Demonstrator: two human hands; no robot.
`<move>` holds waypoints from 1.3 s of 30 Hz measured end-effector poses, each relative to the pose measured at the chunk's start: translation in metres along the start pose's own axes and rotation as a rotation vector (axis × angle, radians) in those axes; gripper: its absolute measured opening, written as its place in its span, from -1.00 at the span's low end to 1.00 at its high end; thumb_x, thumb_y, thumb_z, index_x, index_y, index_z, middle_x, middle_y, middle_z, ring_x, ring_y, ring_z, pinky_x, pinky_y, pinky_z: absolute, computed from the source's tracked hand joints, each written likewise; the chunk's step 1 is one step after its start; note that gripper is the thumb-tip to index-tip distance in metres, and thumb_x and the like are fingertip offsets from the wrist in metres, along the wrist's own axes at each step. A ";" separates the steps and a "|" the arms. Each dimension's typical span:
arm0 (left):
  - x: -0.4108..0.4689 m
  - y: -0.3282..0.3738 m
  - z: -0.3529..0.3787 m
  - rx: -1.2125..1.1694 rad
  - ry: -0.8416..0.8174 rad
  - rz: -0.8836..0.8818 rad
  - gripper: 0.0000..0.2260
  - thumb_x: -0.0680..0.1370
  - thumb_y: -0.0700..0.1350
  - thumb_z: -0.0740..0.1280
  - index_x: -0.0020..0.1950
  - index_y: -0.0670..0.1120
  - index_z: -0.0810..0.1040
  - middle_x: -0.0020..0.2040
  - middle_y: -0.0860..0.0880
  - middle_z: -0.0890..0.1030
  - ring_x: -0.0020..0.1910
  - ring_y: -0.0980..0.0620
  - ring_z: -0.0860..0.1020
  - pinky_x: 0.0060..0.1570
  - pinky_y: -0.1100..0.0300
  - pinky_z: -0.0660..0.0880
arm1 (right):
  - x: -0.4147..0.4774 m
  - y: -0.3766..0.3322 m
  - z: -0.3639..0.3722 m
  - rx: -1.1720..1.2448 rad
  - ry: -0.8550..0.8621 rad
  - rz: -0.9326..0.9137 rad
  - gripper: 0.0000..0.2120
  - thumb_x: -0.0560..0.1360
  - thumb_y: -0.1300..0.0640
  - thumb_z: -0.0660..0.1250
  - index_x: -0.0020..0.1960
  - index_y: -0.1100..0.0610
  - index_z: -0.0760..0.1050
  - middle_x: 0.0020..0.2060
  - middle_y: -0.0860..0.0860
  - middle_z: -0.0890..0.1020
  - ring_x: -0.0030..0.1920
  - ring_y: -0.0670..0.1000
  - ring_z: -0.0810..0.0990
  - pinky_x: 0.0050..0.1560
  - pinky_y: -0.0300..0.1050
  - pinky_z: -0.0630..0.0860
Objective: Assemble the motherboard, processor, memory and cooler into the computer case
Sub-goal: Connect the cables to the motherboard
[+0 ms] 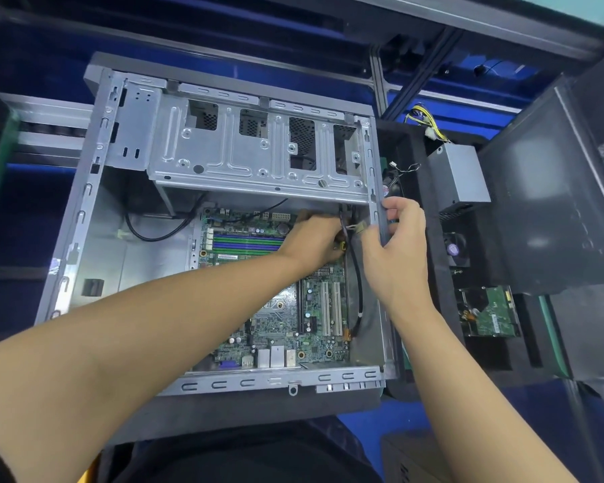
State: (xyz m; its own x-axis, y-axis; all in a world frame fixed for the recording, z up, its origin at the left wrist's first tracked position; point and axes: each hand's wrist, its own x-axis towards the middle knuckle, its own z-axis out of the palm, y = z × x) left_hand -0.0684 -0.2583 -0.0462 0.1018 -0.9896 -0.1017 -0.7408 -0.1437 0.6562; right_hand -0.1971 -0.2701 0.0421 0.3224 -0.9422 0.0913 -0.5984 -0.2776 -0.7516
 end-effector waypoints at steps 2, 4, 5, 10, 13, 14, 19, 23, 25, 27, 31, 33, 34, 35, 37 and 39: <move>-0.001 0.000 0.000 0.028 0.013 -0.004 -0.84 0.46 -0.08 0.39 -0.02 -0.08 0.49 -0.17 -0.02 0.57 -0.16 -0.10 0.59 -0.17 0.07 0.52 | 0.000 -0.001 0.000 0.003 0.003 0.002 -0.71 0.53 0.22 0.27 0.20 0.01 0.35 0.11 0.01 0.44 0.10 0.01 0.47 0.15 0.05 0.49; -0.001 -0.001 0.001 0.024 0.010 -0.004 -0.81 0.46 -0.04 0.40 -0.02 -0.06 0.46 -0.16 -0.02 0.59 -0.15 -0.10 0.59 -0.11 0.03 0.53 | 0.000 -0.001 0.000 0.002 0.003 0.009 -0.72 0.53 0.22 0.27 0.20 0.01 0.35 0.11 0.02 0.45 0.10 0.02 0.48 0.15 0.07 0.49; -0.001 -0.001 0.001 0.005 0.010 -0.014 -0.80 0.46 -0.04 0.40 -0.02 -0.06 0.45 -0.19 0.00 0.57 -0.16 -0.10 0.59 -0.13 0.04 0.53 | 0.000 -0.002 0.000 0.004 0.002 0.012 -0.72 0.53 0.22 0.27 0.20 0.00 0.35 0.11 0.02 0.45 0.10 0.03 0.48 0.15 0.10 0.49; 0.001 0.003 0.001 -0.021 0.001 -0.049 -0.79 0.42 -0.05 0.41 -0.01 -0.04 0.47 -0.15 0.00 0.61 -0.08 -0.12 0.60 -0.03 0.02 0.52 | -0.001 -0.003 0.000 0.002 0.000 0.008 -0.72 0.53 0.20 0.26 0.20 -0.02 0.34 0.12 0.02 0.45 0.12 0.06 0.49 0.16 0.13 0.49; 0.003 0.005 0.000 -0.030 -0.027 -0.059 -0.79 0.42 -0.07 0.42 0.01 -0.04 0.50 -0.06 -0.02 0.62 -0.03 -0.12 0.59 0.04 0.01 0.52 | -0.001 -0.004 0.000 0.000 0.003 0.011 -0.71 0.52 0.20 0.26 0.20 -0.01 0.34 0.13 0.03 0.45 0.13 0.06 0.48 0.16 0.12 0.50; 0.003 0.005 0.000 -0.032 -0.037 -0.058 -0.80 0.42 -0.09 0.42 0.01 -0.05 0.50 -0.05 -0.03 0.62 -0.03 -0.12 0.59 0.04 0.01 0.52 | -0.001 -0.004 0.000 0.000 0.001 0.015 -0.71 0.52 0.21 0.26 0.21 0.00 0.34 0.13 0.03 0.45 0.14 0.06 0.48 0.15 0.11 0.50; 0.003 0.005 -0.003 -0.016 -0.073 -0.064 -0.72 0.45 -0.05 0.42 0.11 -0.06 0.49 0.03 -0.06 0.61 0.05 -0.13 0.57 0.13 0.00 0.48 | -0.002 -0.005 -0.002 -0.014 -0.016 0.025 -0.70 0.54 0.21 0.25 0.25 0.05 0.36 0.14 0.00 0.42 0.15 -0.02 0.44 0.14 -0.05 0.47; -0.003 0.006 -0.001 0.079 -0.027 -0.016 -0.75 0.49 -0.02 0.41 0.09 -0.08 0.47 -0.05 -0.04 0.60 -0.04 -0.08 0.59 0.16 -0.02 0.45 | -0.002 -0.008 -0.003 -0.017 -0.034 0.052 -0.68 0.55 0.22 0.25 0.29 0.08 0.36 0.16 -0.02 0.40 0.18 -0.02 0.42 0.16 -0.05 0.45; -0.005 0.006 0.000 0.104 -0.011 -0.011 -0.77 0.50 -0.04 0.40 0.08 -0.08 0.47 -0.11 -0.03 0.60 -0.10 -0.07 0.59 0.14 -0.02 0.47 | -0.002 -0.011 -0.004 -0.015 -0.040 0.048 -0.68 0.56 0.24 0.26 0.30 0.13 0.36 0.15 0.00 0.40 0.19 -0.01 0.41 0.21 -0.03 0.44; -0.005 0.005 0.002 0.112 0.004 -0.014 -0.76 0.49 -0.05 0.39 0.11 -0.07 0.45 -0.13 -0.03 0.62 -0.12 -0.08 0.60 0.14 -0.02 0.46 | -0.002 -0.012 -0.004 -0.032 -0.041 0.033 -0.68 0.55 0.27 0.26 0.29 0.17 0.37 0.15 0.02 0.40 0.19 0.02 0.41 0.22 0.00 0.41; -0.005 0.005 0.007 0.136 0.085 0.022 -0.75 0.46 -0.08 0.37 0.08 -0.03 0.42 -0.12 0.00 0.64 -0.08 -0.08 0.61 0.24 -0.01 0.33 | -0.001 -0.013 -0.005 -0.049 -0.042 0.008 -0.68 0.54 0.28 0.27 0.29 0.22 0.38 0.15 0.06 0.41 0.21 0.09 0.41 0.24 0.03 0.40; -0.005 0.005 0.009 0.149 0.103 0.022 -0.79 0.45 -0.08 0.34 0.02 -0.01 0.37 -0.17 0.02 0.62 -0.11 -0.08 0.62 0.22 -0.01 0.32 | -0.001 -0.013 -0.005 -0.050 -0.045 0.014 -0.67 0.54 0.29 0.27 0.30 0.22 0.38 0.16 0.07 0.41 0.21 0.10 0.41 0.24 0.02 0.38; -0.005 0.005 0.010 0.160 0.115 0.027 -0.79 0.45 -0.08 0.32 0.01 0.01 0.33 -0.20 0.03 0.60 -0.13 -0.08 0.62 0.18 -0.02 0.32 | -0.001 -0.013 -0.005 -0.050 -0.047 0.012 -0.66 0.54 0.29 0.26 0.30 0.22 0.38 0.16 0.08 0.40 0.21 0.10 0.40 0.24 0.02 0.37; -0.005 0.005 0.010 0.164 0.126 0.033 -0.79 0.43 -0.06 0.27 0.00 0.03 0.29 -0.23 0.04 0.58 -0.15 -0.09 0.62 0.12 -0.02 0.32 | -0.002 -0.013 -0.005 -0.052 -0.049 0.009 -0.66 0.54 0.29 0.26 0.30 0.22 0.37 0.17 0.08 0.40 0.21 0.10 0.39 0.24 0.01 0.36; -0.006 0.007 0.009 0.142 0.142 0.054 -0.77 0.37 0.02 0.12 -0.01 0.06 0.19 -0.27 0.05 0.53 -0.21 -0.09 0.58 0.00 0.01 0.29 | -0.002 -0.013 -0.004 -0.059 -0.050 0.001 -0.66 0.55 0.29 0.26 0.31 0.21 0.37 0.18 0.08 0.40 0.22 0.11 0.38 0.24 0.01 0.36; -0.009 0.009 0.008 0.089 0.146 0.077 -0.76 0.31 0.07 0.04 -0.06 0.16 0.08 -0.34 0.15 0.40 -0.29 -0.04 0.46 -0.06 0.06 0.27 | -0.002 -0.012 -0.004 -0.071 -0.050 -0.004 -0.66 0.55 0.29 0.26 0.31 0.21 0.37 0.19 0.10 0.40 0.21 0.13 0.38 0.19 -0.03 0.34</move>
State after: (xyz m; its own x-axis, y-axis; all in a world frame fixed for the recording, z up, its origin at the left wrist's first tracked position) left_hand -0.0812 -0.2509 -0.0459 0.1328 -0.9893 0.0599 -0.8051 -0.0724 0.5888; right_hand -0.1934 -0.2660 0.0531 0.3598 -0.9311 0.0600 -0.6473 -0.2953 -0.7027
